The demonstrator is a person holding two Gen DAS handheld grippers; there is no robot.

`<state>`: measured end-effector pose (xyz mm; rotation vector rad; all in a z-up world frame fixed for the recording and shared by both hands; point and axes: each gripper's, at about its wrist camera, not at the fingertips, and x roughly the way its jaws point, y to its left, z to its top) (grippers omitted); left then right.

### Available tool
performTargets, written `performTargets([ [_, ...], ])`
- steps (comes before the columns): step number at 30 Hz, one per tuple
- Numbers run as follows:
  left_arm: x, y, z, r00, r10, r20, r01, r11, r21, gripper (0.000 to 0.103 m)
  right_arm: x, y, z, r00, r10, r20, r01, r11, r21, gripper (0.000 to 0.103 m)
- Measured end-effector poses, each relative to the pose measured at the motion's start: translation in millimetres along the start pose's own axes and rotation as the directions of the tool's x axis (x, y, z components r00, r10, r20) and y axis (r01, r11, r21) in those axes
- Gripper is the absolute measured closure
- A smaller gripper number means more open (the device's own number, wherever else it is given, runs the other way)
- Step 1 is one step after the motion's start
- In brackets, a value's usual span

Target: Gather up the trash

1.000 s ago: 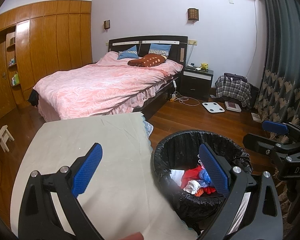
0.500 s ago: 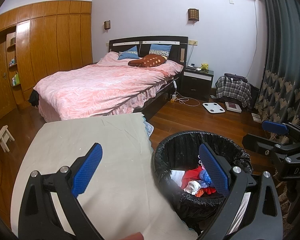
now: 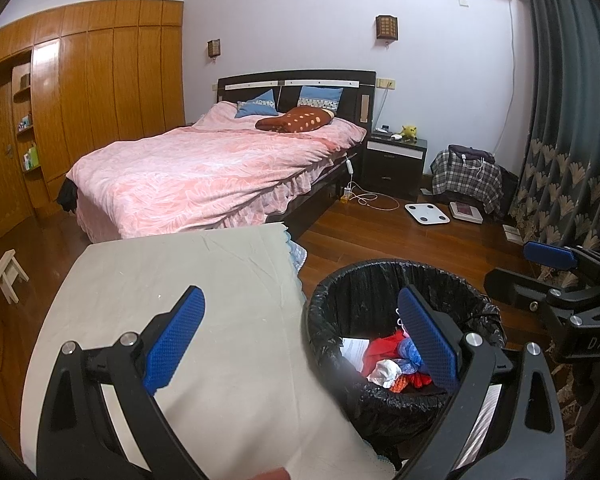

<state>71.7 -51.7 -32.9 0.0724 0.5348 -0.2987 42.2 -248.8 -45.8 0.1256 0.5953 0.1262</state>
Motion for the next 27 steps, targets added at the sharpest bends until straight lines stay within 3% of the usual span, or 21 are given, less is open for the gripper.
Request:
performTargets([
  [27,1.1,1.2,-2.9,1.000,-0.001,-0.006,0.001,1.000,-0.004,0.008,4.0,2.9,1.0,1.000,0.003,-0.005,-0.003,1.000,0.001,0.006],
])
